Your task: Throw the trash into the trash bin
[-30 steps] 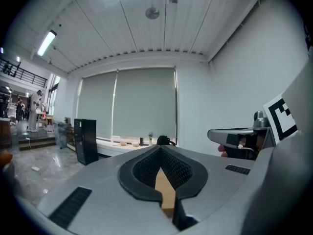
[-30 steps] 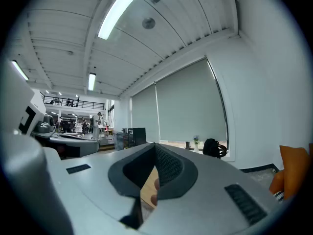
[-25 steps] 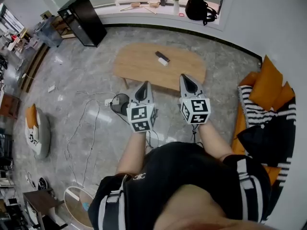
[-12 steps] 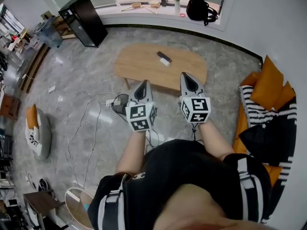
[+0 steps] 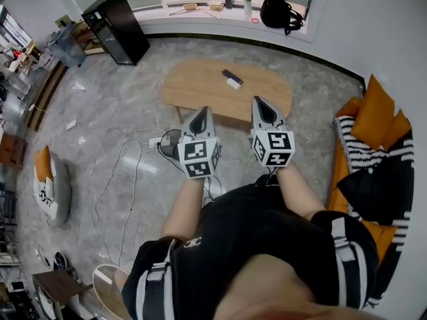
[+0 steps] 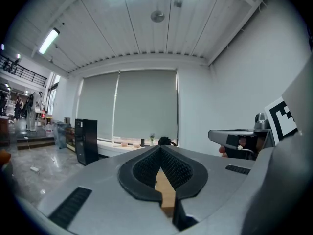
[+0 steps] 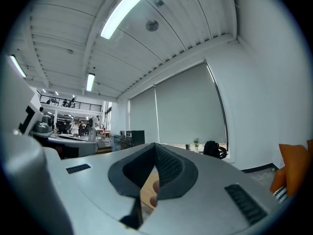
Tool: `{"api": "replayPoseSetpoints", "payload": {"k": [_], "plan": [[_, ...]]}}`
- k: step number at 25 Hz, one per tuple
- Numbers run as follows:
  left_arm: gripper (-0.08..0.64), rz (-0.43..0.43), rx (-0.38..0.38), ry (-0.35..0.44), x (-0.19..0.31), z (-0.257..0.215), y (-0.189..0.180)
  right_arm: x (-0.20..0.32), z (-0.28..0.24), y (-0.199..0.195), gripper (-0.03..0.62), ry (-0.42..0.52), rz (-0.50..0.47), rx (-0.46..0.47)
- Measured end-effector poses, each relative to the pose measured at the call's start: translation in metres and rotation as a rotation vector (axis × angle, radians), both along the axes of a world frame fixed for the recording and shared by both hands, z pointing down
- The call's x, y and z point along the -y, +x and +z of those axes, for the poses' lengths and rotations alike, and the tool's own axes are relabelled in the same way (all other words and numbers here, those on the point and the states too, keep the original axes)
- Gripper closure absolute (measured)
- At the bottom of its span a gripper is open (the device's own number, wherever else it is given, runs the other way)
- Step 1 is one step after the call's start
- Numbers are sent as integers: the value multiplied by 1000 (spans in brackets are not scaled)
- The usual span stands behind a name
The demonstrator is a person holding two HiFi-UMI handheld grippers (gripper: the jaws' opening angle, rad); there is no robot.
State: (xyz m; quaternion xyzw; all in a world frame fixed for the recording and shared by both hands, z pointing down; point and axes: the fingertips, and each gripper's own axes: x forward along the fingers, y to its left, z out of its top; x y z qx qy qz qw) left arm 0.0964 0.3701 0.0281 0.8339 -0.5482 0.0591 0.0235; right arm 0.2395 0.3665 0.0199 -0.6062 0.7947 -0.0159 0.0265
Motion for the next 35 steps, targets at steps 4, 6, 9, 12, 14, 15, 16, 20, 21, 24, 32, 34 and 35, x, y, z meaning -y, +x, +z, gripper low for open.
{"api": "replayPoseSetpoints", "payload": {"k": [4, 6, 9, 12, 14, 15, 16, 20, 21, 24, 32, 34, 35], "plan": [[548, -6, -2, -9, 5, 4, -11, 6, 1, -10, 588, 1, -3, -9], [548, -16, -8, -19, 13, 8, -14, 14, 3, -12, 588, -1, -6, -9], [548, -33, -11, -30, 31, 11, -19, 35, 6, -14, 588, -4, -19, -4], [548, -51, -6, -30, 54, 16, -21, 61, 11, -16, 588, -2, -36, 1], [548, -64, -7, -33, 73, 21, -22, 84, 17, -17, 588, -7, -49, 4], [548, -70, -8, -35, 84, 23, -22, 97, 21, -17, 589, -11, -55, 4], [548, -78, -11, -38, 96, 26, -23, 111, 24, -17, 588, -15, -61, 2], [548, -112, -29, -64, 153, 35, -24, 172, 29, -13, 588, -14, -83, -19], [548, -121, -26, -65, 169, 36, -23, 189, 30, -11, 589, -14, -90, -18], [548, -147, -12, -60, 219, 35, -17, 244, 33, -5, 588, -24, -116, -18], [548, -200, -29, -92, 345, 29, 6, 380, 37, 13, 588, -64, -194, -75], [548, -212, -21, -101, 372, 31, 13, 409, 41, 18, 589, -81, -208, -80], [548, -217, -15, -107, 385, 33, 15, 423, 44, 20, 588, -92, -215, -81]]}}
